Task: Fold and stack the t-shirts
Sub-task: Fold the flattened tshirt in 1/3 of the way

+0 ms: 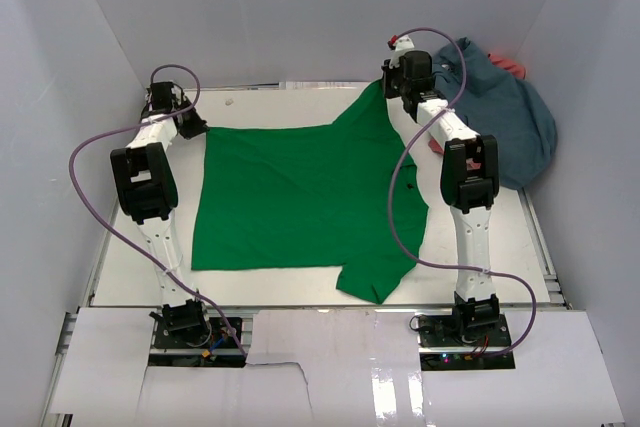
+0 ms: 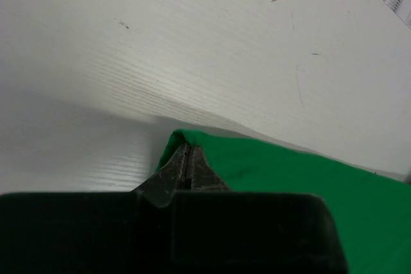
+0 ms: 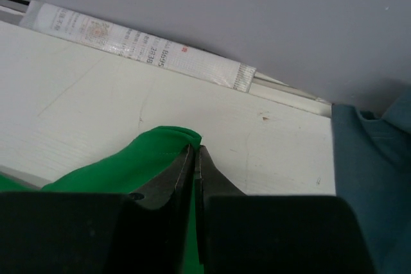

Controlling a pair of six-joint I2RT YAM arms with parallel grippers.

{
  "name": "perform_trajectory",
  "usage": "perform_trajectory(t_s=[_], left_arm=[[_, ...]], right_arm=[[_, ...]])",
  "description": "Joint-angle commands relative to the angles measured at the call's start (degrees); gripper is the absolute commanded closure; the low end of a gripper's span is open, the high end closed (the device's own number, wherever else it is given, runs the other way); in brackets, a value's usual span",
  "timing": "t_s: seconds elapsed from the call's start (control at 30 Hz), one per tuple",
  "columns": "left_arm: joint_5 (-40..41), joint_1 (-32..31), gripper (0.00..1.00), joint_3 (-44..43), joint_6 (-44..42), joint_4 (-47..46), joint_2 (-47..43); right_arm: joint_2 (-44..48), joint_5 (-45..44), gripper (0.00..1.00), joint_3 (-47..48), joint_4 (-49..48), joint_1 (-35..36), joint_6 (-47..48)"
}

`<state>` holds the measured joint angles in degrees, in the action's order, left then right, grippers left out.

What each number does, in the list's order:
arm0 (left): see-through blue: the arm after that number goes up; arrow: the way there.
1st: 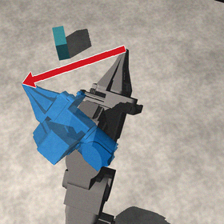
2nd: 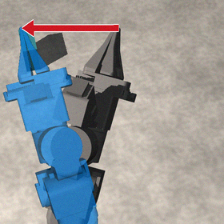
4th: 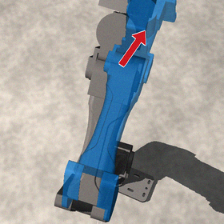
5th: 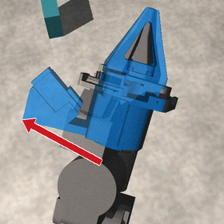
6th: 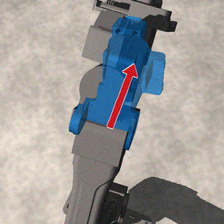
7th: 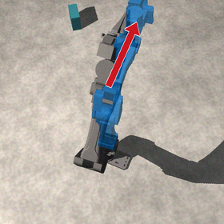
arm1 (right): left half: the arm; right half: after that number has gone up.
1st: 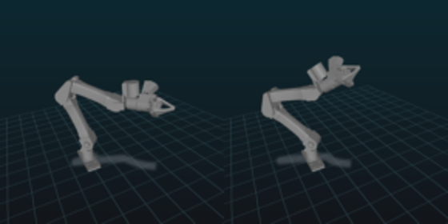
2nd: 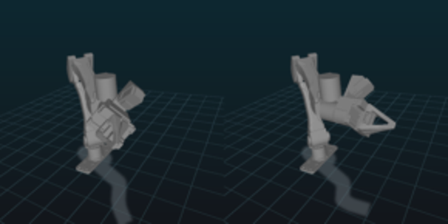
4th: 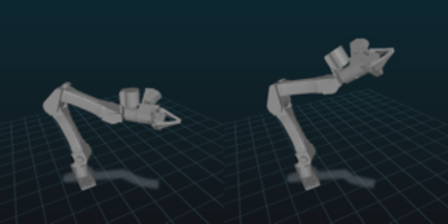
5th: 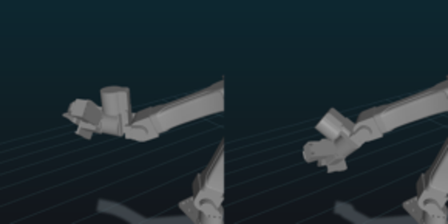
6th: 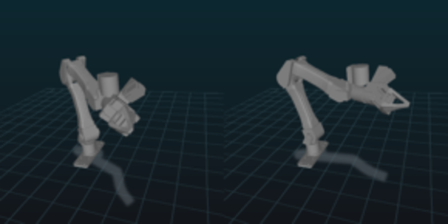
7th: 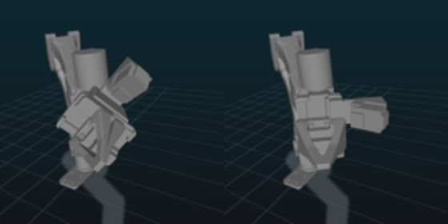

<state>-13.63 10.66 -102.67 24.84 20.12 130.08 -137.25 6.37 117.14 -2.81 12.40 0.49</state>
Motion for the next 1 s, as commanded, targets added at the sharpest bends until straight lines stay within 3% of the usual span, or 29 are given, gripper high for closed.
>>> perform_trajectory(t_s=[0.0,0.4,0.97], left_arm=[[-2.46,-0.20,1.00,-2.09,-1.11,-1.22,-0.27],[-3.69,-0.37,1.00,-1.74,-1.55,-1.22,0.52],[-3.42,-0.37,1.00,0.19,-1.64,-1.22,-2.55]], right_arm=[[5.24,0.22,0.92,-1.04,-5.45,-0.27,0.83],[5.76,2.15,0.92,-1.83,-4.58,-0.27,1.00],[12.79,3.12,0.92,-11.32,-5.80,-0.27,1.44]])
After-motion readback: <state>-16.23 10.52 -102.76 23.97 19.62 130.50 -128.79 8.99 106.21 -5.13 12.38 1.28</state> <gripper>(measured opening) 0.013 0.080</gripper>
